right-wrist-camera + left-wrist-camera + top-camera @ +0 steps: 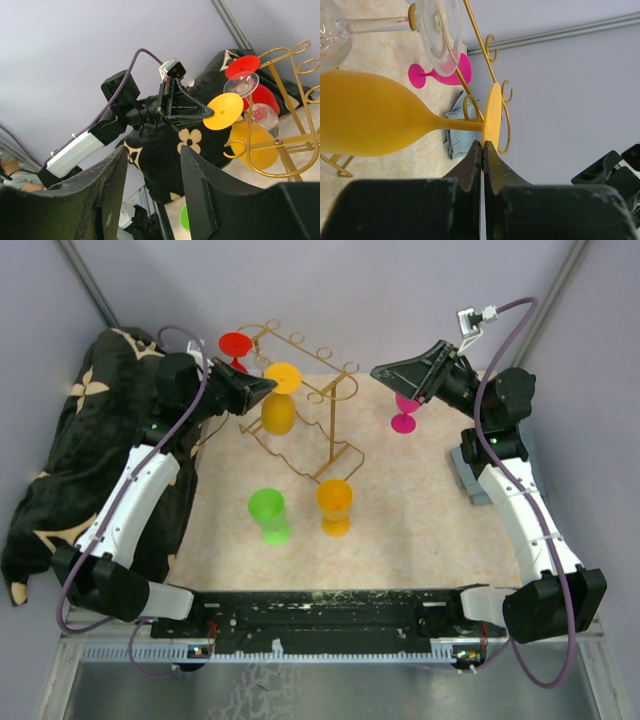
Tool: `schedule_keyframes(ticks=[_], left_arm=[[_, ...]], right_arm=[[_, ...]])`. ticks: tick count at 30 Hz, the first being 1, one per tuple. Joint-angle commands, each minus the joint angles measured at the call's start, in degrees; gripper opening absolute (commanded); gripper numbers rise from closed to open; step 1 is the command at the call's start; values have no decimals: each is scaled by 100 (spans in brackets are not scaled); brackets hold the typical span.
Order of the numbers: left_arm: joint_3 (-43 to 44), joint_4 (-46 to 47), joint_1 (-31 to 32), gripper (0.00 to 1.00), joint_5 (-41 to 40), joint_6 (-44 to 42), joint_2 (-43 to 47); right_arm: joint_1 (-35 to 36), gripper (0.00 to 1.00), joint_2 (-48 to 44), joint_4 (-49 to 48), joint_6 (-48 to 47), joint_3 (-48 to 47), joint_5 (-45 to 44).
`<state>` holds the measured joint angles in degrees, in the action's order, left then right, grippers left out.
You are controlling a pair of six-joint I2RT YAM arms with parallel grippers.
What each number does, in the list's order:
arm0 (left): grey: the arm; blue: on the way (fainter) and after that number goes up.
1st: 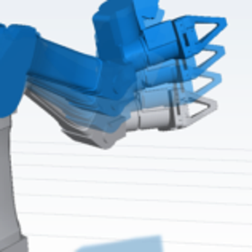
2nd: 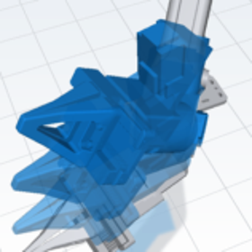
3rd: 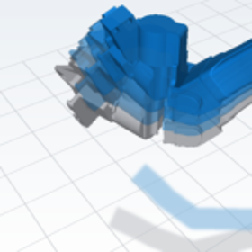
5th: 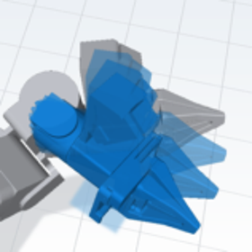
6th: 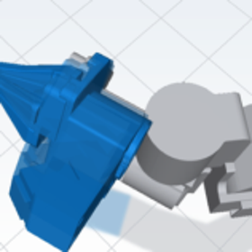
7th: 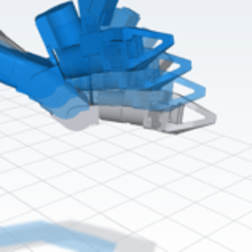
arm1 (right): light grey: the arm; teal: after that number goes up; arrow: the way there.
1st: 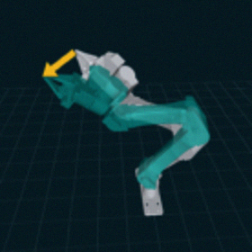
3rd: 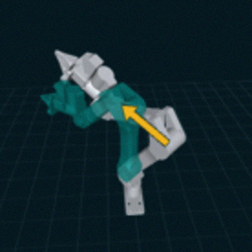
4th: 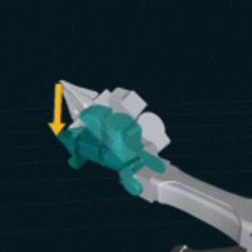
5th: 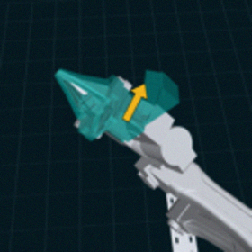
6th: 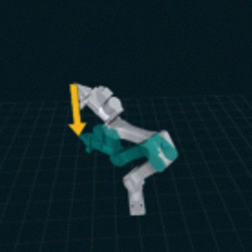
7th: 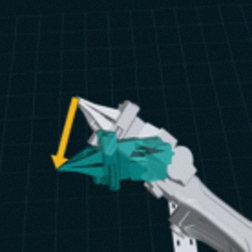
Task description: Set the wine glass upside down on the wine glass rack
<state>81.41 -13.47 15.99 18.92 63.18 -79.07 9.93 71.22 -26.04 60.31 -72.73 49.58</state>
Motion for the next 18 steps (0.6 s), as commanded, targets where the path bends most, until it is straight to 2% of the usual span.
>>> schedule_keyframes(ticks=[1, 18], left_arm=[[109, 196, -36, 0, -64, -80, 19], [310, 462, -26, 0, 52, -109, -291]], right_arm=[[-49, 47, -150, -345, 35, 31, -48], [-50, 47, -204, -141, -102, 5, -68]])
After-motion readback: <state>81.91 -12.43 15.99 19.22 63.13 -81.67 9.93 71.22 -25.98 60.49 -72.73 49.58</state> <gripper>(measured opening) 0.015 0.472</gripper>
